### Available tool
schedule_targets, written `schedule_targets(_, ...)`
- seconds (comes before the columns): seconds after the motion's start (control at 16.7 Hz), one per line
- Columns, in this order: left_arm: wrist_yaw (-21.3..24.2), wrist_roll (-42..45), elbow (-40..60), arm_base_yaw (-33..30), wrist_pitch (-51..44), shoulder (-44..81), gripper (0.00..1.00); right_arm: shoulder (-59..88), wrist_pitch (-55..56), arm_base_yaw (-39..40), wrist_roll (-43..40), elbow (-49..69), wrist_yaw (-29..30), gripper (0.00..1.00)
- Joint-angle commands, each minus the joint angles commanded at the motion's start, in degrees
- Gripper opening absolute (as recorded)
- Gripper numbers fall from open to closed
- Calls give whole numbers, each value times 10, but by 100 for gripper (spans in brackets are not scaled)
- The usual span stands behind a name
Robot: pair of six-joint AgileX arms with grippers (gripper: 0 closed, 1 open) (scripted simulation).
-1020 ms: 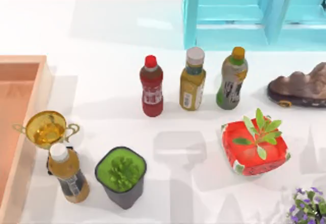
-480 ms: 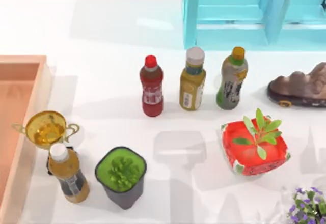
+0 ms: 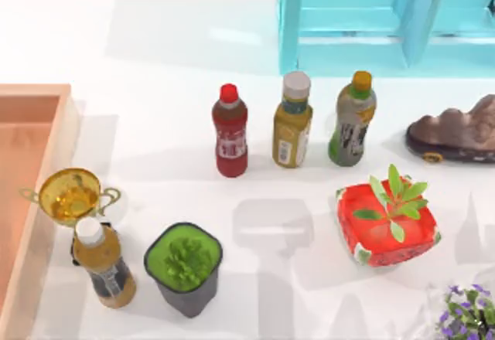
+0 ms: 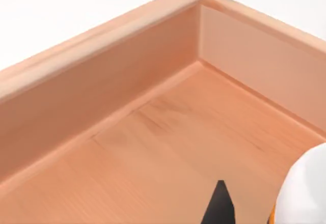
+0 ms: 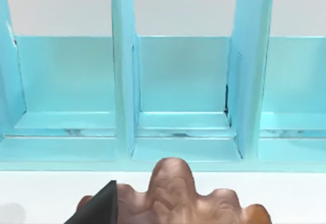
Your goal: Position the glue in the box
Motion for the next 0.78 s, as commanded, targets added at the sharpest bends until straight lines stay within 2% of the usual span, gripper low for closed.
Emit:
schedule_targets(0.18, 3, -40, -25, -31, 44, -4, 0, 0, 0, 0, 0, 0, 0, 100)
schedule_targets(0.42, 4, -43, -28, -35, 48, -4, 0, 0, 0, 0, 0, 0, 0, 100)
schedule_targets(0.78, 4, -43, -28, -35, 48, -4, 45, 0, 0, 0, 0, 0, 0, 100)
